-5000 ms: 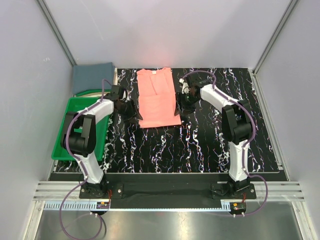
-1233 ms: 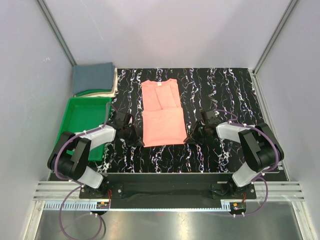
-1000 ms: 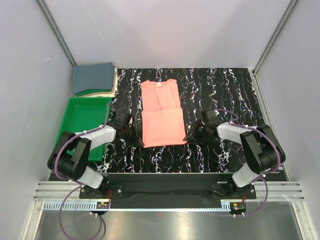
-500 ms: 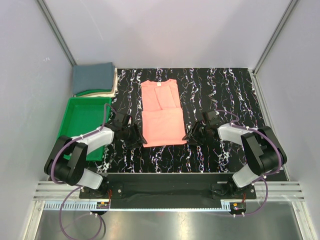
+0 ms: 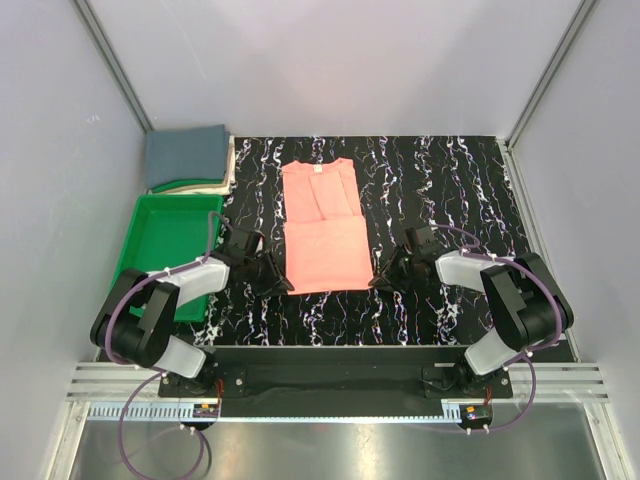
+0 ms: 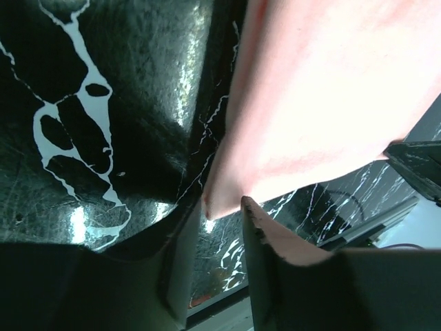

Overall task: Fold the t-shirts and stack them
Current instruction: Fold the tshirt

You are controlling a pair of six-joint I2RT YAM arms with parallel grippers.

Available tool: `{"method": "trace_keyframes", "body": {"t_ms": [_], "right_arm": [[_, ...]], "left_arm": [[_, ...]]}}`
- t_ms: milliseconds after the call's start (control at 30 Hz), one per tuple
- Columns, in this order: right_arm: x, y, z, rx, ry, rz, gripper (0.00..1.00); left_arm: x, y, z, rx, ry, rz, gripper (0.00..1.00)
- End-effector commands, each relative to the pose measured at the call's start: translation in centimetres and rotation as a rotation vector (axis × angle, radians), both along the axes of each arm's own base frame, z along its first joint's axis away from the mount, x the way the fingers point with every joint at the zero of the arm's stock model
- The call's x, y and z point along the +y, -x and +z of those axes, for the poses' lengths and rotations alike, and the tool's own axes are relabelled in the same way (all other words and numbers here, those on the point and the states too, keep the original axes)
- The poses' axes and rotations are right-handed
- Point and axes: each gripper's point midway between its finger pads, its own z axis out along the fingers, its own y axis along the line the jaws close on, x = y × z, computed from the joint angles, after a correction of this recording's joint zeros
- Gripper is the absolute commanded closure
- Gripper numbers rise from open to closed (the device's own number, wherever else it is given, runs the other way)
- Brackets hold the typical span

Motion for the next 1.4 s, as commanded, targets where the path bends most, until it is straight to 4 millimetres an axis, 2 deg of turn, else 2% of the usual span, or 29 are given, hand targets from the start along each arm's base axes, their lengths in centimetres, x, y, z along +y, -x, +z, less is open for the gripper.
{"method": "trace_keyframes", "body": {"t_ms": [0,33,67,100,200,267,333,400,500,633,733,833,1100,1233,1367], "right_arm": [[-0.8,0.5,-0.6,0.0,0.036,-0.023,0.88],[-0.7,0.4,-0.5,-0.006,0.033,-0.021,0.92],[-0.8,0.4,-0.5,-0.009,0.033,-0.02,0.96],[-0.7,0.3,-0.2,-0.019,0.031,-0.013,0.99],[-0.6,0.4,0.1,-0.031,0.021,-0.009,1.0],[-0.2,0.6,0.3,-0.033,0.006,-0.005,1.0],[0.3,1.1,0.3,-0.035,0.001,0.012,1.0],[0.7,1.5,0.2,-0.03,0.002,0.017,1.0],[0.8,2.1,-0.2,-0.022,0.011,0.013,1.0],[0.6,2.4,-0.3,-0.022,0.009,0.001,1.0],[0.5,2.3,0.1,-0.036,0.006,-0.01,1.0],[0.6,2.2,0.7,-0.054,-0.002,-0.014,1.0],[0.5,2.0,0.7,-0.055,-0.002,-0.027,1.0],[0.6,1.9,0.8,-0.059,-0.005,-0.023,1.0],[0.7,1.8,1.1,-0.063,-0.014,-0.024,1.0]], "left_arm": [[0.6,0.9,-1.5,0.025,-0.042,-0.008,0.69],[0.6,0.8,-1.2,0.017,-0.038,-0.009,0.74],[0.6,0.8,-1.2,0.015,-0.037,-0.008,0.86],[0.5,0.8,-0.9,0.009,-0.032,-0.011,0.9],[0.6,0.9,-0.6,-0.001,-0.032,-0.013,1.0],[0.7,1.0,-0.5,-0.002,-0.033,-0.013,1.0],[1.1,1.4,-0.5,0.001,-0.054,-0.017,0.91],[1.8,1.6,-0.1,-0.015,-0.087,-0.019,0.71],[2.0,2.1,0.6,-0.045,-0.081,-0.028,0.54],[2.4,3.2,0.2,-0.035,-0.078,-0.035,0.42],[2.4,3.5,-0.3,-0.016,-0.078,-0.036,0.39],[1.5,3.6,-0.3,-0.014,-0.016,-0.028,0.38],[1.3,4.0,-1.5,0.041,-0.021,-0.012,0.37],[2.1,5.1,-2.4,0.057,-0.059,-0.003,0.38],[2.5,5.3,-2.4,0.048,-0.07,0.015,0.39]]}}
